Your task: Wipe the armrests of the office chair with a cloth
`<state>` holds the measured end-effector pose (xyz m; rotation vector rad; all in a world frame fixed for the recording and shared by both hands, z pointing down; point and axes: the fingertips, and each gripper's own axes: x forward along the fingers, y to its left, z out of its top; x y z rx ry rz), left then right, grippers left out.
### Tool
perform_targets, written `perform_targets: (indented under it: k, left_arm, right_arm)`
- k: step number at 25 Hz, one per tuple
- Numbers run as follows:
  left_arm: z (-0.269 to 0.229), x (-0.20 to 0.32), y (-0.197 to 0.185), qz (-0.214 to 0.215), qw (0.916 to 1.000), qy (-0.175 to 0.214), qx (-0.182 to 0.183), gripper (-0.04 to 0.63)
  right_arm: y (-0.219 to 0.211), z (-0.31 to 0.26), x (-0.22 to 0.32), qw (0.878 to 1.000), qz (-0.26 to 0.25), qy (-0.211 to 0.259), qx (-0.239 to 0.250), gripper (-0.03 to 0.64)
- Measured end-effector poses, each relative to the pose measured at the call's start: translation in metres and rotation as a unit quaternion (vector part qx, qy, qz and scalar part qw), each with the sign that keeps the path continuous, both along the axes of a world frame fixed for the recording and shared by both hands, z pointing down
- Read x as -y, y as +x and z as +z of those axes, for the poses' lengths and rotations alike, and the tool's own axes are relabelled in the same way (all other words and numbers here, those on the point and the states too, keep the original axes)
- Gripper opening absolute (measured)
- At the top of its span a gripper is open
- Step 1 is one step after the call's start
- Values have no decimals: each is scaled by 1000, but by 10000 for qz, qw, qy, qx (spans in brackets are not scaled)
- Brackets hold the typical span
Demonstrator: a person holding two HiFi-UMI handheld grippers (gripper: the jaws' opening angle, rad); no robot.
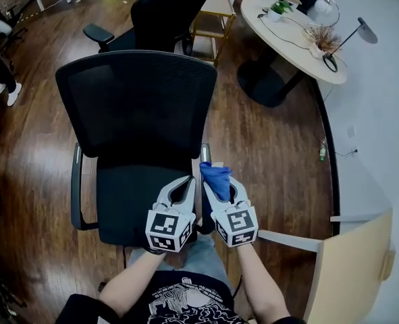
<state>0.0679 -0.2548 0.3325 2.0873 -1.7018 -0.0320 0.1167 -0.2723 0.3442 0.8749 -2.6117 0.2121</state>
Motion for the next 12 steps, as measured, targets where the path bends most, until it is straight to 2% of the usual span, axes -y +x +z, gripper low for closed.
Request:
perform_targets:
  k: [6, 12]
  left_arm:
    - [21, 39, 0, -812, 9960, -342, 137, 5]
    - [41, 63, -3, -1417, 9879, -560, 286, 5]
  right_arm:
    - [5, 38, 51, 9947, -947, -187, -342, 138]
    - [4, 85, 95, 9812, -1755, -234, -768, 138]
